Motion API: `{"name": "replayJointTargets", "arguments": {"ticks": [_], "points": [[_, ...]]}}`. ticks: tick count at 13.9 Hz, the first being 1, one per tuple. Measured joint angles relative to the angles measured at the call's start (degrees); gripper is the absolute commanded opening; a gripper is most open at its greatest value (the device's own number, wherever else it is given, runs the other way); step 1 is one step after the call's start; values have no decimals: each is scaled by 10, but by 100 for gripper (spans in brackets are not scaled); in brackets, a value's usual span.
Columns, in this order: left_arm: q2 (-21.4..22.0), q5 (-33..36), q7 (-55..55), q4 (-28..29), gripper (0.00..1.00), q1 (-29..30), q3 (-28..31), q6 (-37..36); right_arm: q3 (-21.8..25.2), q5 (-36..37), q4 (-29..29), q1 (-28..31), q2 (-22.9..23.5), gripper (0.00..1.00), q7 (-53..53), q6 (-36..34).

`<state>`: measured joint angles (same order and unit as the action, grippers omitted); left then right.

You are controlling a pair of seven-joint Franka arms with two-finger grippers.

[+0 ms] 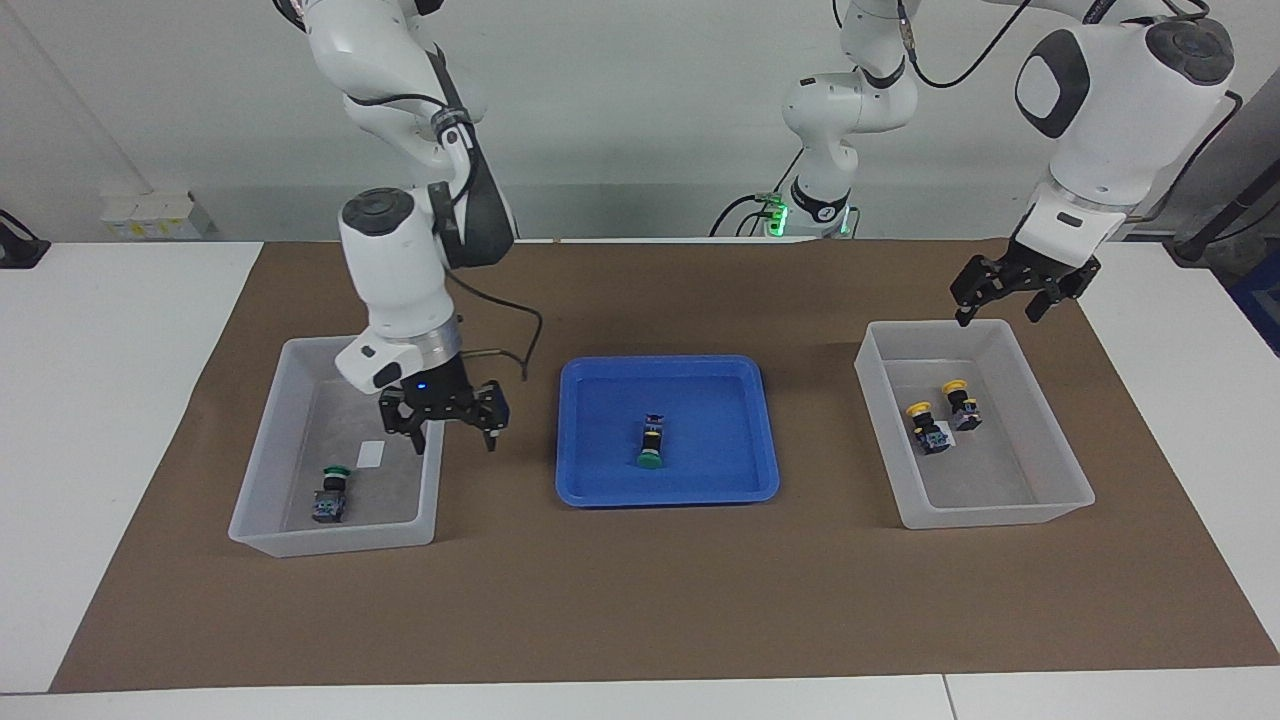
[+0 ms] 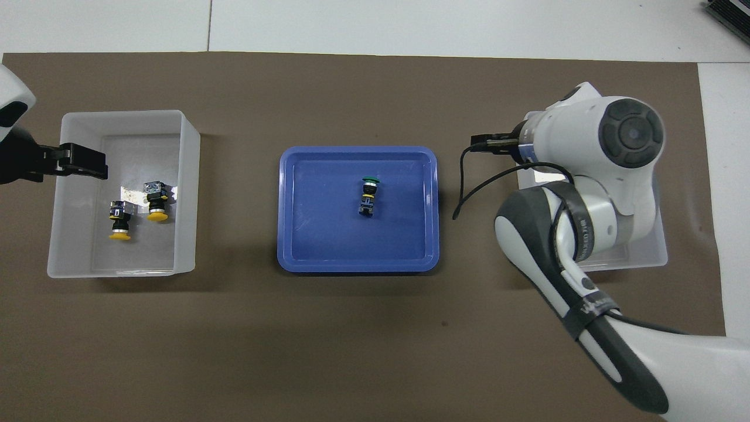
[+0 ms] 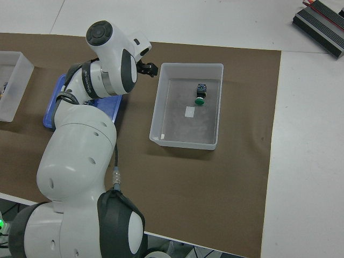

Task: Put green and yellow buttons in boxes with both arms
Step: 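Move the right gripper back to the last green button on the tray, then grasp the last green button and carry it into the right box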

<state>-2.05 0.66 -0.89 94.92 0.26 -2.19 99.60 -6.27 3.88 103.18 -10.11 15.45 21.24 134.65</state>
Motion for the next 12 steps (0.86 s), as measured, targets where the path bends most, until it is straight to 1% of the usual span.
{"name": "replayJointTargets", "arguments": {"ticks": [2,5,7,9,10,12], "points": [[0,0,0,0,100,0,0,0,0,0,-17,-46,9,100,62,-13],[0,0,0,0,100,0,0,0,0,9,-57,-104,50,99,125,-20],[0,0,0,0,100,0,0,0,1,43,-79,-142,92,94,175,-20],[0,0,0,0,100,0,0,0,1,95,-102,-171,130,92,235,-20],[0,0,0,0,100,0,0,0,1,107,-110,-179,144,87,248,-20],[0,0,0,0,100,0,0,0,1,111,-118,-190,162,80,253,-19]]}}
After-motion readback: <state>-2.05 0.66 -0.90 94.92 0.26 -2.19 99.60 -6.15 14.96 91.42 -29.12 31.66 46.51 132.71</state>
